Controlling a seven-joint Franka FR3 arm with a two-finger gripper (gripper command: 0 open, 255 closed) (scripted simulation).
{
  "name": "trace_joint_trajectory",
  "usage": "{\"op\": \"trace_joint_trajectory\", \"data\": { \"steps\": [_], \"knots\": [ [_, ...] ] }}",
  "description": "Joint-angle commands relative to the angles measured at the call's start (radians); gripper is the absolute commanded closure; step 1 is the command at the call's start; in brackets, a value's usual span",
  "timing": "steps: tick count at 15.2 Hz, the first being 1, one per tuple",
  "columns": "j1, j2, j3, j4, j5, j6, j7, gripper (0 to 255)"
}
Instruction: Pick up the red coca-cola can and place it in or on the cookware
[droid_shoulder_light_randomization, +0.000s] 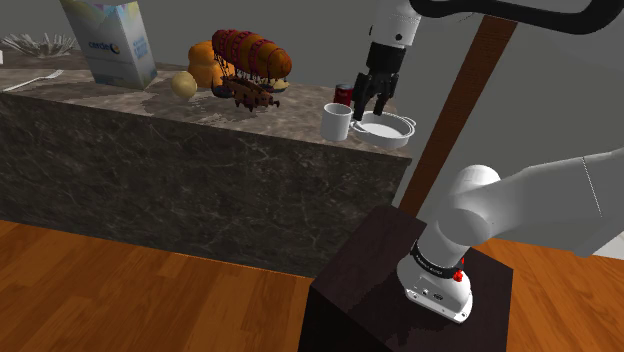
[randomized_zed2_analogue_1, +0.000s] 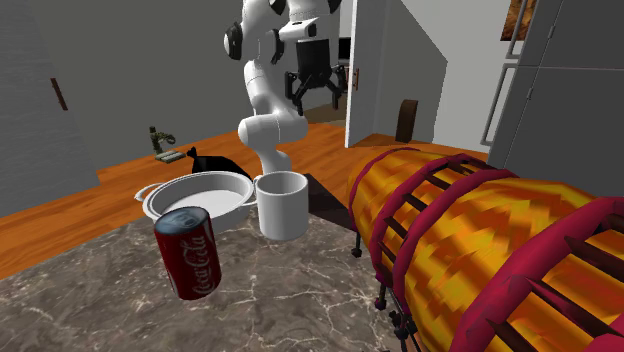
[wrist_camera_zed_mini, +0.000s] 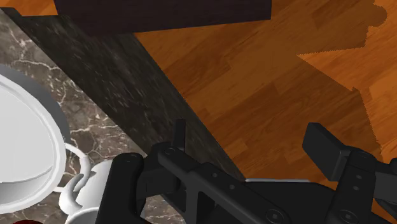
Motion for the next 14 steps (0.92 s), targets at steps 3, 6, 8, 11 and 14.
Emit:
{"op": "trace_joint_trajectory", "data": {
  "steps": [3,6,8,11,14],
  "knots": [
    [-0.013,0.041,-0.031,0.01,-0.027,0.033,-0.036,0],
    [-0.03,0.108,-0.078,0.034,-0.062,0.082,-0.089,0],
    [-0.04,0.157,-0.108,0.055,-0.081,0.113,-0.123,0],
    [-0.053,0.235,-0.153,0.095,-0.104,0.158,-0.173,0],
    [-0.064,0.317,-0.197,0.146,-0.118,0.198,-0.223,0]
  ]
}}
